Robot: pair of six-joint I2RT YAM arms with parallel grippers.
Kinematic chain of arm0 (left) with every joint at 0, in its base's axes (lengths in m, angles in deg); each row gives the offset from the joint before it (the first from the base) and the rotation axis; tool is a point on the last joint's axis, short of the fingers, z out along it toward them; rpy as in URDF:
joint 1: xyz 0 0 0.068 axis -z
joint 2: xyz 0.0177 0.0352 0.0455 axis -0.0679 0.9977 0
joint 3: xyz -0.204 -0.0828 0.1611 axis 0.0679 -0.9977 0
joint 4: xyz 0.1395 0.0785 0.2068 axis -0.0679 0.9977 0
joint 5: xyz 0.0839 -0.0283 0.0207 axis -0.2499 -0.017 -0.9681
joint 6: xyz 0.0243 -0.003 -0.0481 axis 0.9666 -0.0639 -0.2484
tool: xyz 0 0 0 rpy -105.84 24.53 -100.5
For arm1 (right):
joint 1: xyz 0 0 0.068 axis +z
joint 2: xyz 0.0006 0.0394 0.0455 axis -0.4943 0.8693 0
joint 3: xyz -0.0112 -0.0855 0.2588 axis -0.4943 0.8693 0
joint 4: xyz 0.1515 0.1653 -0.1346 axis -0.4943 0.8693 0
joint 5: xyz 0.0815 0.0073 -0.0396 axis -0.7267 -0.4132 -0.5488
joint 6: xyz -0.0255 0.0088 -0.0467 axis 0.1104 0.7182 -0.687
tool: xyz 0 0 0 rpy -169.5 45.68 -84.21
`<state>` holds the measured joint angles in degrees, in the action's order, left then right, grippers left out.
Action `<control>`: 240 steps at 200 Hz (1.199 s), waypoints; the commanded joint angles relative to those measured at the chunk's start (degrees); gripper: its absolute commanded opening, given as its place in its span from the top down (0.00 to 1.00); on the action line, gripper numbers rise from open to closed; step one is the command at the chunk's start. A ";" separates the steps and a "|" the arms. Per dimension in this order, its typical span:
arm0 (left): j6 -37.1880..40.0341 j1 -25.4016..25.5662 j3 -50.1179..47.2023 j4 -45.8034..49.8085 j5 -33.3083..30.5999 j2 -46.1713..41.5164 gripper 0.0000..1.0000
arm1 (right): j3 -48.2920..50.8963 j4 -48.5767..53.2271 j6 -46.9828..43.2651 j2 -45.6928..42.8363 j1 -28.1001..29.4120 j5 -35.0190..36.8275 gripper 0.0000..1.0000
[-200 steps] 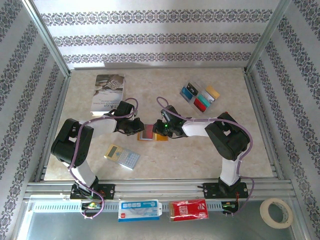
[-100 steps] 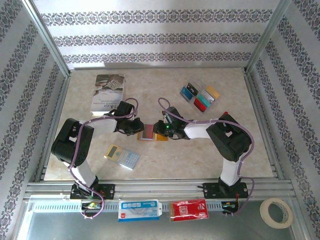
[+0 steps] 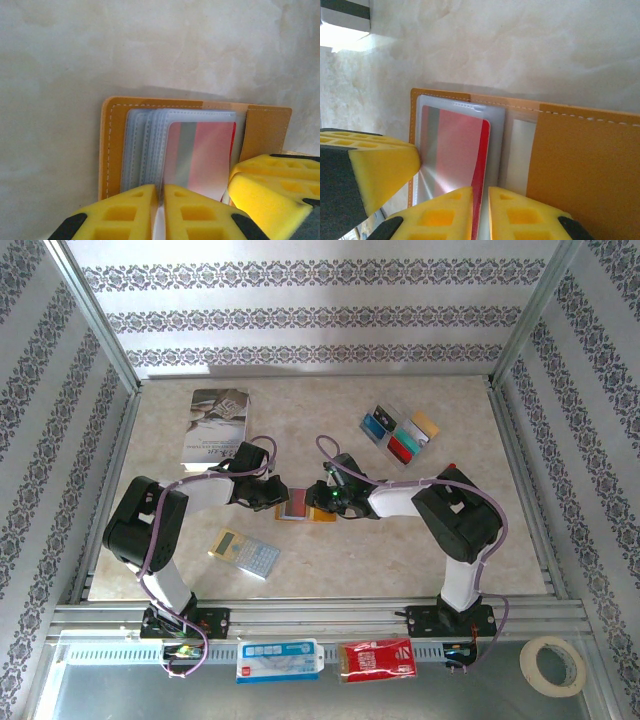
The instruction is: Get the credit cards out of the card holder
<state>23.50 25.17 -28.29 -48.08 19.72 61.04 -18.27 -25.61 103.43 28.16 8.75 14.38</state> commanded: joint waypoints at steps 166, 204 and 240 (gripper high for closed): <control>0.71 0.38 -1.22 2.41 -2.50 0.96 0.79 | -0.18 -1.30 0.93 -0.32 -0.51 -0.62 0.95; 1.59 0.43 -0.70 3.68 -4.00 -1.56 0.72 | 1.59 0.91 0.36 -2.27 -1.10 2.13 0.96; 2.90 0.49 -0.17 4.29 -3.56 -1.55 0.72 | 1.74 1.60 -0.09 -2.31 -1.17 2.62 0.96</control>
<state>24.20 25.21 -28.29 -47.97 18.13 59.86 -17.05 -25.30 104.28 27.06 7.98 15.25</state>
